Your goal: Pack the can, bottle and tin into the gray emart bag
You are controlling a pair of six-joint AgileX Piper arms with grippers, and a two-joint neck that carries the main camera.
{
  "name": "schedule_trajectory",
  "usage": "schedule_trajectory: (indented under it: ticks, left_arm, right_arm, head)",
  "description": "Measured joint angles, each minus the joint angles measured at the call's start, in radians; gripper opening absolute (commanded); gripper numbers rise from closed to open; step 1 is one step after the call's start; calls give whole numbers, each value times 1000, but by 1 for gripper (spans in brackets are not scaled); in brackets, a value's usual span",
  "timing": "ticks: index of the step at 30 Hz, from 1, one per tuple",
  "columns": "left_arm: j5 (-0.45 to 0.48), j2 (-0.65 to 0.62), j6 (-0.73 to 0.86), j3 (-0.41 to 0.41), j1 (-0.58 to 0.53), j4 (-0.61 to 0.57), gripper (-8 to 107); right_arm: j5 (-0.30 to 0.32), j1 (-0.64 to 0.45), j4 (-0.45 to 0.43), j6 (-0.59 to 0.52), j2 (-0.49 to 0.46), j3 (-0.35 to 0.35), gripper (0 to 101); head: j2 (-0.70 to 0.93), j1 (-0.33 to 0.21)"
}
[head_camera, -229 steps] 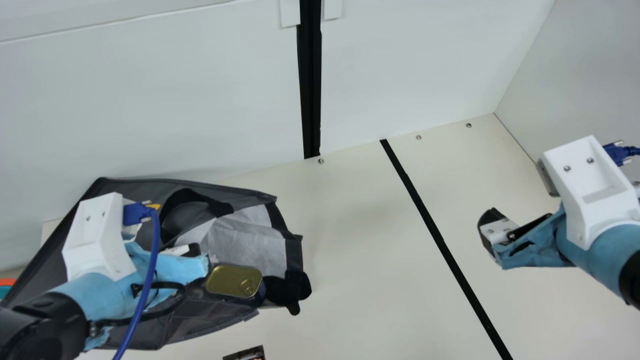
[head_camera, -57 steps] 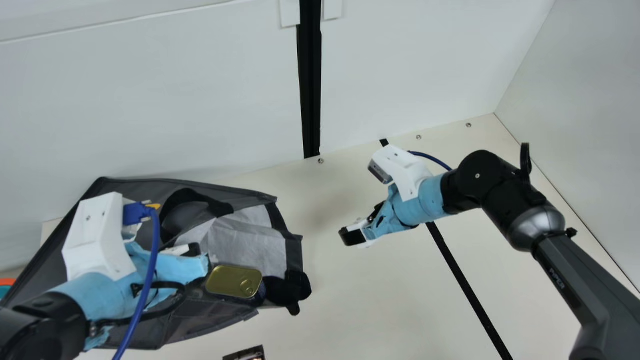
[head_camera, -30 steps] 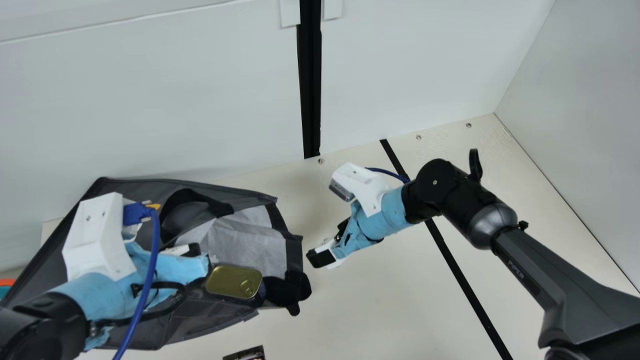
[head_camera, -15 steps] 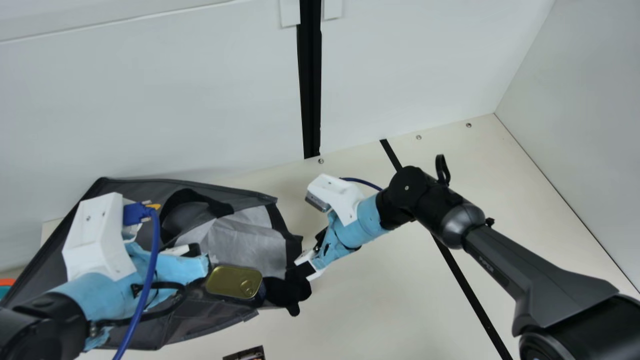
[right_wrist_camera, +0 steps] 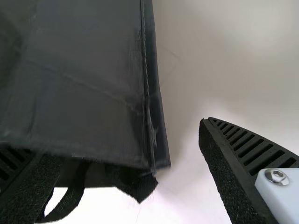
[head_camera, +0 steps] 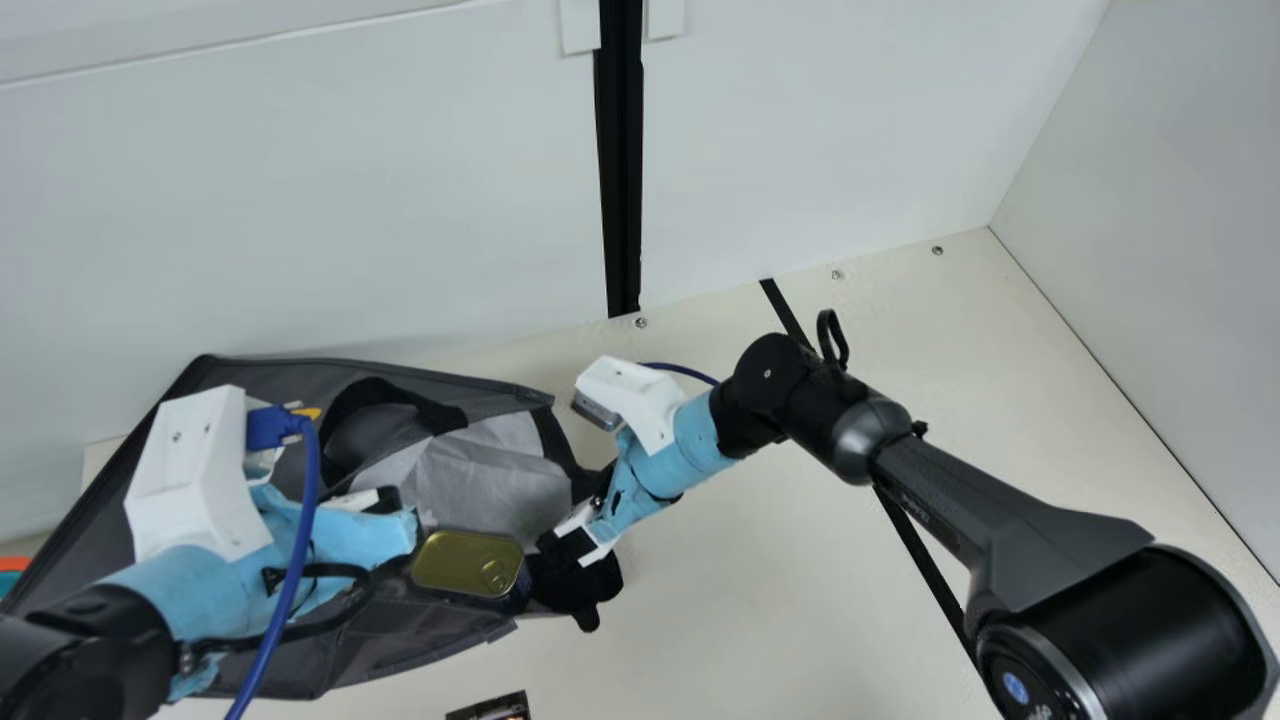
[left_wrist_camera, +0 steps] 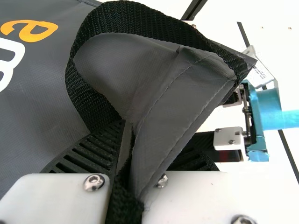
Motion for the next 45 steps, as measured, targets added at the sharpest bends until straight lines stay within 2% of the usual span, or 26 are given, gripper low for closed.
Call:
schedule_trajectory:
  ticks: [9,22,23,45]
  left_arm:
    - [0,0,0,0,0,0,10]
    - [0,0,0,0,0,0,10]
    - [0,0,0,0,0,0,10]
    - [-9,2,11,-3,5,-10,10]
  right_arm:
    - [6,18,18,-11,55,-42,91]
    - [56,7,52,7,88,-63,4]
    - [60,4,56,8,89,-63,0]
    - [226,-103,169,71,60,-51,0]
  head:
    - [-2,0]
    - [-2,0]
    - [-2,0]
    - [-2,0]
